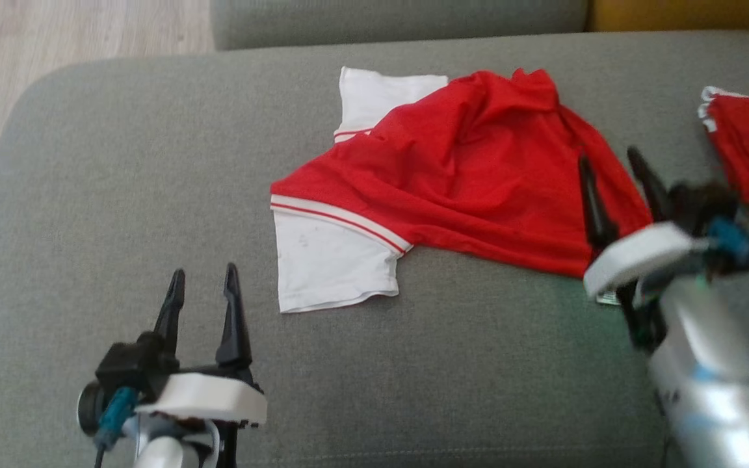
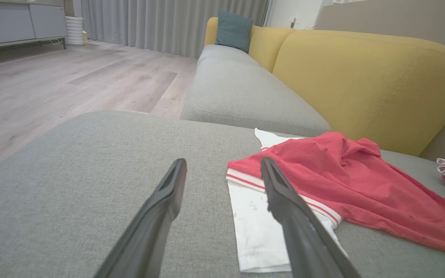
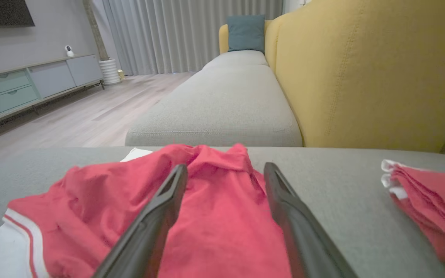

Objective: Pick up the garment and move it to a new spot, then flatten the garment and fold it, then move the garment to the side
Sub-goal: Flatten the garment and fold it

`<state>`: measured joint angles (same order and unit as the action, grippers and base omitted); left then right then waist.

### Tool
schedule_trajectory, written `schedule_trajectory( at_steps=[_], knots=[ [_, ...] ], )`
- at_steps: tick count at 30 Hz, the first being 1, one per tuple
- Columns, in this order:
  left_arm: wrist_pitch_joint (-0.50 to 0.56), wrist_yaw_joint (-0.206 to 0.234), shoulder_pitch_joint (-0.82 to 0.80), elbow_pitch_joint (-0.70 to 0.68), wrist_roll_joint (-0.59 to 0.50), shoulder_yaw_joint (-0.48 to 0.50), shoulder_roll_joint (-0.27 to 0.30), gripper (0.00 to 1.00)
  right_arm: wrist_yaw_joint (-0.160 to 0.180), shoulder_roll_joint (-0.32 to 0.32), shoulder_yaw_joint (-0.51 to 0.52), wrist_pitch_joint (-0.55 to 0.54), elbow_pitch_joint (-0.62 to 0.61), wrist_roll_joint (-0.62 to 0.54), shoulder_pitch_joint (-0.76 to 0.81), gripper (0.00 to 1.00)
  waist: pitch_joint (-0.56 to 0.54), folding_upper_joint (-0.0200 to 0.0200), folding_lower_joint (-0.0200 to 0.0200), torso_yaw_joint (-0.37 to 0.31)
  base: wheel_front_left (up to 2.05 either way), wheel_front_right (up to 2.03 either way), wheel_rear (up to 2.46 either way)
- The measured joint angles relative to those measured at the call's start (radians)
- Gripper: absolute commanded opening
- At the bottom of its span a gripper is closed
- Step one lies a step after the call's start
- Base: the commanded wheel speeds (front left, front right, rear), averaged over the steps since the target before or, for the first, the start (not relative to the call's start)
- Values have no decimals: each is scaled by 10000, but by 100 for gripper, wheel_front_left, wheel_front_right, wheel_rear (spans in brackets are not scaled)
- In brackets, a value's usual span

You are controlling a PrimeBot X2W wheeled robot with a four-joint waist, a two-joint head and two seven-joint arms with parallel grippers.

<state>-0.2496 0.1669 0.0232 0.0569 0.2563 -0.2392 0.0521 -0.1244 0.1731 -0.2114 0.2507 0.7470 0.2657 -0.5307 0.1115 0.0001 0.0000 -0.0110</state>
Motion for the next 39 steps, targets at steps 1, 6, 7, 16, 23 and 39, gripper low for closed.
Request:
schedule_trajectory(
  at_steps=[1, 6, 7, 16, 23, 39],
  knots=[
    [0, 2, 80, 27, 0, 15, 0, 100, 0, -188, 322, 0, -336, -280, 424, 100, -80, 0, 0, -37, 0, 0, 0],
    [0, 2, 384, 79, 0, 151, 0, 100, 0, -869, 1319, 0, -1630, -1053, 1830, 100, -335, 0, 0, -132, 0, 0, 0],
    [0, 2, 445, 98, 0, 186, 0, 100, 0, -982, 1524, 0, -1933, -1160, 2117, 100, -383, 0, 0, -143, 0, 0, 0],
    [0, -4, 892, 134, 2, 307, 2, 100, 0, -1179, 1501, -234, -3944, -849, 4062, 100, -783, 0, 0, -110, 0, 0, 0],
    [0, -13, 1046, 151, 2, 324, 4, 100, 0, -1243, 1346, -489, -4504, -627, 4487, 100, -1052, 0, 0, -77, 0, 0, 0],
    [0, -96, 1229, 153, -86, 286, 4, 100, 0, -1244, 1348, -748, -4759, -736, 4820, 100, -1216, 0, 0, -72, 0, 0, 0]
  ],
)
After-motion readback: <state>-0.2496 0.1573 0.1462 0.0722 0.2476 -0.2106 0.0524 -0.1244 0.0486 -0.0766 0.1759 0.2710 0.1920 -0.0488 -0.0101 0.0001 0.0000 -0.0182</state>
